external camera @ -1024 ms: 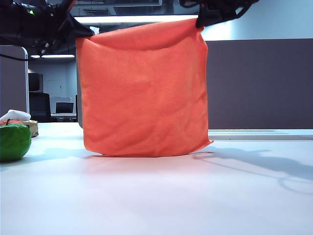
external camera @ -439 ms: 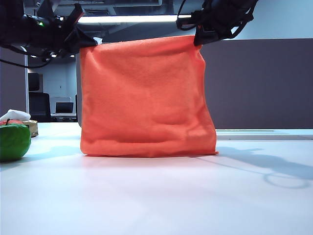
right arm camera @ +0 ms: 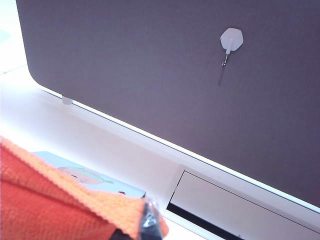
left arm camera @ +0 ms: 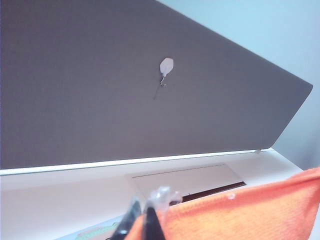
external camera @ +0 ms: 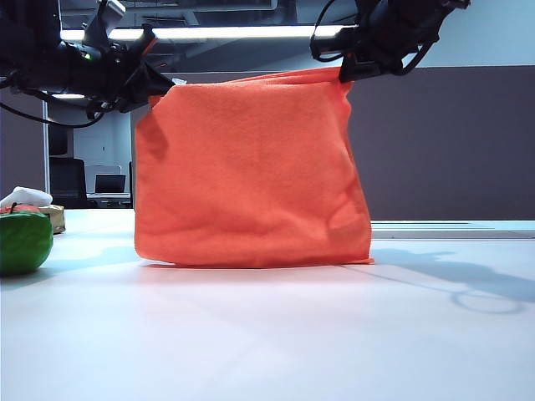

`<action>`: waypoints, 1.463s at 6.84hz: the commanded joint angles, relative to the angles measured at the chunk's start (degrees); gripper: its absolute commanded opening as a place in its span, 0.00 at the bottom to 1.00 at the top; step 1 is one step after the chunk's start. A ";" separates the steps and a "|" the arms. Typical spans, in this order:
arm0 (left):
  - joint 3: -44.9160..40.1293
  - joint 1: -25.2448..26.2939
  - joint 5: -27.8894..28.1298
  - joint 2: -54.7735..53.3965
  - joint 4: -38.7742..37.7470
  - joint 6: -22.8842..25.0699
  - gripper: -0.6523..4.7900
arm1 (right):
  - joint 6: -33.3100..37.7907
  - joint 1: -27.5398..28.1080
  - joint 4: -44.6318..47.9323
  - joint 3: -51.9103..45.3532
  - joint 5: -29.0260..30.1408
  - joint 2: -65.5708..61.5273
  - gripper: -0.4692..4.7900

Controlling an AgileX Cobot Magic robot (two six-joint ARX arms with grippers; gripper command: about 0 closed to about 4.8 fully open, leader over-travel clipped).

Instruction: Pick up the cloth from the table and use it to cover the mirror.

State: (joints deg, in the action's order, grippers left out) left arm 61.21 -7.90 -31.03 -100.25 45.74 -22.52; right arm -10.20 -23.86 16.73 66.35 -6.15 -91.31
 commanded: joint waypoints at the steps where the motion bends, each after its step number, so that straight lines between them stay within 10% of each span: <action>1: 0.28 0.44 1.44 0.09 0.15 1.33 0.11 | -0.15 0.35 3.34 0.24 -0.15 -1.64 0.08; 6: 0.28 0.44 1.53 0.07 -2.97 1.60 0.11 | -0.15 0.35 4.11 0.22 -0.15 -3.06 0.08; 8: 0.28 0.46 1.90 0.07 -5.73 1.60 0.47 | -0.15 0.35 0.74 0.22 -0.17 -3.06 0.21; 10: 0.28 0.46 1.90 0.07 -6.93 1.60 0.58 | -0.13 0.35 -0.63 0.22 -0.15 -3.06 0.34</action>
State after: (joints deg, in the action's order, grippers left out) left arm 61.28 -7.33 -29.10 -100.25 38.65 -21.21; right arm -10.35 -23.46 15.51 66.35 -6.24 -94.61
